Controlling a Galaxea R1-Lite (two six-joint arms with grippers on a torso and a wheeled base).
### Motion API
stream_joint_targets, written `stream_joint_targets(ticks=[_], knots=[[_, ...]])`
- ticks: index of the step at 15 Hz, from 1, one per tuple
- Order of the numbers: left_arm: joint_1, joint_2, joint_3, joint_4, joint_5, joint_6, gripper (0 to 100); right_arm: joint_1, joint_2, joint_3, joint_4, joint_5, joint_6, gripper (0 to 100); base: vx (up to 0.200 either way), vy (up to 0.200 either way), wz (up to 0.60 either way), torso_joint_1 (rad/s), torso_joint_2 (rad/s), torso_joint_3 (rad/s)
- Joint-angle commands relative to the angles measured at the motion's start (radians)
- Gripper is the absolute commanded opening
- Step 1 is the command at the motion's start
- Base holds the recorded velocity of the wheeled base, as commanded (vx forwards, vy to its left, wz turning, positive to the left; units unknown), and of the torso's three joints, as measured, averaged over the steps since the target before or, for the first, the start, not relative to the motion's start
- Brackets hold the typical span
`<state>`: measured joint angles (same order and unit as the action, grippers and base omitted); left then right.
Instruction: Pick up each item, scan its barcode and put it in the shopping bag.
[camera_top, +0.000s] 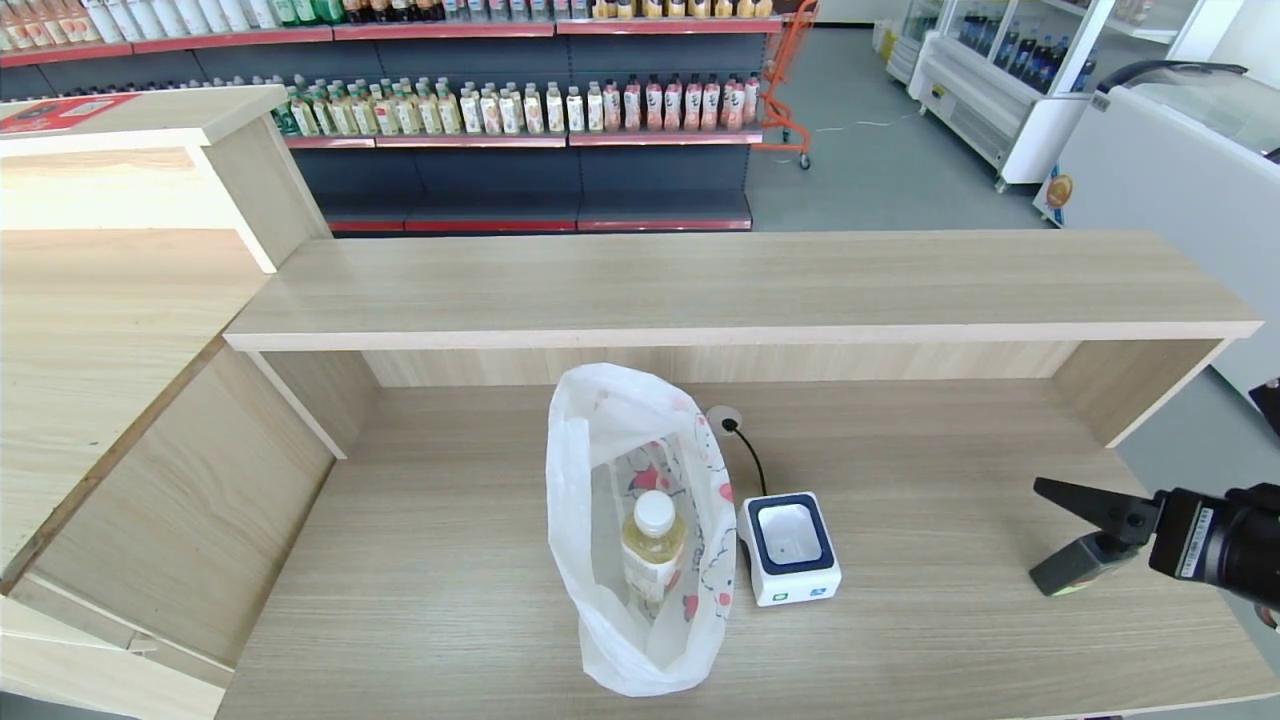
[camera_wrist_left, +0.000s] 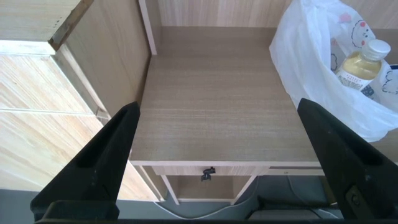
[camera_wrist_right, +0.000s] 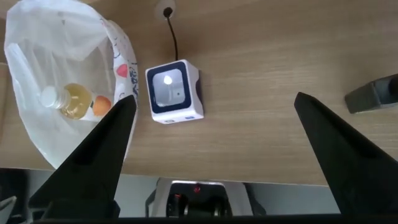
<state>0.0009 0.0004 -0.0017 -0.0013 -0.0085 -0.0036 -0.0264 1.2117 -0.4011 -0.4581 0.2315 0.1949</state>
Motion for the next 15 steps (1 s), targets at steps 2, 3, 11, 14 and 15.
stream_joint_targets(ticks=[2,3,11,14,15], knots=[[0.001,0.000,0.000,0.001,0.002,0.001,100,-0.012,-0.026,0.004,0.013,-0.001,0.012,100,0.000,-0.200,0.00,-0.002,0.00,-0.002],[0.001,0.000,0.000,0.001,0.002,0.001,100,-0.012,-0.034,0.004,0.038,-0.001,0.020,100,0.000,-0.200,0.00,0.007,0.00,0.002],[0.001,0.000,0.000,0.001,0.004,-0.004,100,-0.010,-0.095,0.011,0.160,-0.024,0.074,100,0.000,-0.200,0.00,-0.001,0.00,0.004],[0.001,0.000,0.000,0.000,0.004,-0.004,100,-0.010,-0.096,0.044,0.160,-0.026,0.072,100,0.000,-0.200,0.00,0.002,0.01,0.001],[0.001,0.000,0.000,0.000,0.002,-0.003,100,-0.010,-0.096,0.059,0.162,-0.029,0.067,100,0.000,0.000,0.00,0.000,0.00,0.000]])
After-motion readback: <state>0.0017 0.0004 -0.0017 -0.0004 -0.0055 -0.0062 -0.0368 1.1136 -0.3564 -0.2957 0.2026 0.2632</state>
